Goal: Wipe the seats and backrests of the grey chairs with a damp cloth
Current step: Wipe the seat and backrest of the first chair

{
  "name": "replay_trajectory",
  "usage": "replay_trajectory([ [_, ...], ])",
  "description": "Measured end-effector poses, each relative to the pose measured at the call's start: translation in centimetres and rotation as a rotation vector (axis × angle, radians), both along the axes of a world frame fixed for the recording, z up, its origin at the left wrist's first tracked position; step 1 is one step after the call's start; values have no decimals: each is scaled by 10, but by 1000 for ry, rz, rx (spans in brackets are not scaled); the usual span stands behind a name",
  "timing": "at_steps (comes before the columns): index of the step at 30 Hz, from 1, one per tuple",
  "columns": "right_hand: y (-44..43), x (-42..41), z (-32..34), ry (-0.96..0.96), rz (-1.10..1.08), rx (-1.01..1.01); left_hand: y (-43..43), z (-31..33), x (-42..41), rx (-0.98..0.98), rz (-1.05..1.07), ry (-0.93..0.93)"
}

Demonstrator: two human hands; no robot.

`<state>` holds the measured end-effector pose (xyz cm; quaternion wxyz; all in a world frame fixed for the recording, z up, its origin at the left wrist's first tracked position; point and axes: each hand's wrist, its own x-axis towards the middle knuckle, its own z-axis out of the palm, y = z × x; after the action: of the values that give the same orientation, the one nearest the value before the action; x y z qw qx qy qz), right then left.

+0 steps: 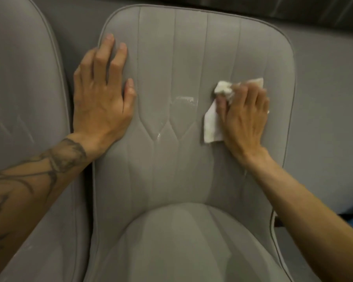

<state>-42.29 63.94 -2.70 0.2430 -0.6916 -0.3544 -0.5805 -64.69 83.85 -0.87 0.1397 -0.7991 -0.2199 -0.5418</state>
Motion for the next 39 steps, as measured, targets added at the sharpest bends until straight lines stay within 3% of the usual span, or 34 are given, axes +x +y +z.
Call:
replay_trajectory([
  [2, 1, 1, 8, 7, -1, 31, 1, 1, 1, 1, -12, 1],
  [7, -24, -29, -91, 89, 54, -256, 0, 1, -2, 6, -4, -2],
  [9, -27, -29, -98, 81, 73, -290, -2, 1, -1, -3, 2, 1],
  [15, -3, -19, -65, 143, 81, -90, -1, 0, -1, 2, 5, 0],
  [18, -9, -42, -112, 122, 118, -212, -3, 1, -1, 6, 12, -5],
  [21, -13, -34, -107, 79, 146, -284, -4, 2, -1, 3, 11, 1],
  [25, 2, -27, -93, 146, 113, -94, -3, 1, -2, -4, 17, -8],
  [30, -12, -49, -136, -13, 225, -392, -4, 1, 0, 6, 15, -7],
  [32, -8, -34, -108, -33, 203, -341, -2, 1, -1, 9, 20, -3],
  [35, 14, -15, -48, 66, 108, -38, 0, 0, 1, 11, 29, -10],
  [37, 25, -24, -42, 111, 95, 87, 0, 0, 1, 8, 20, -12],
  [39, 25, -39, -66, 100, 147, -14, -1, 1, 1, 5, 10, -13],
])
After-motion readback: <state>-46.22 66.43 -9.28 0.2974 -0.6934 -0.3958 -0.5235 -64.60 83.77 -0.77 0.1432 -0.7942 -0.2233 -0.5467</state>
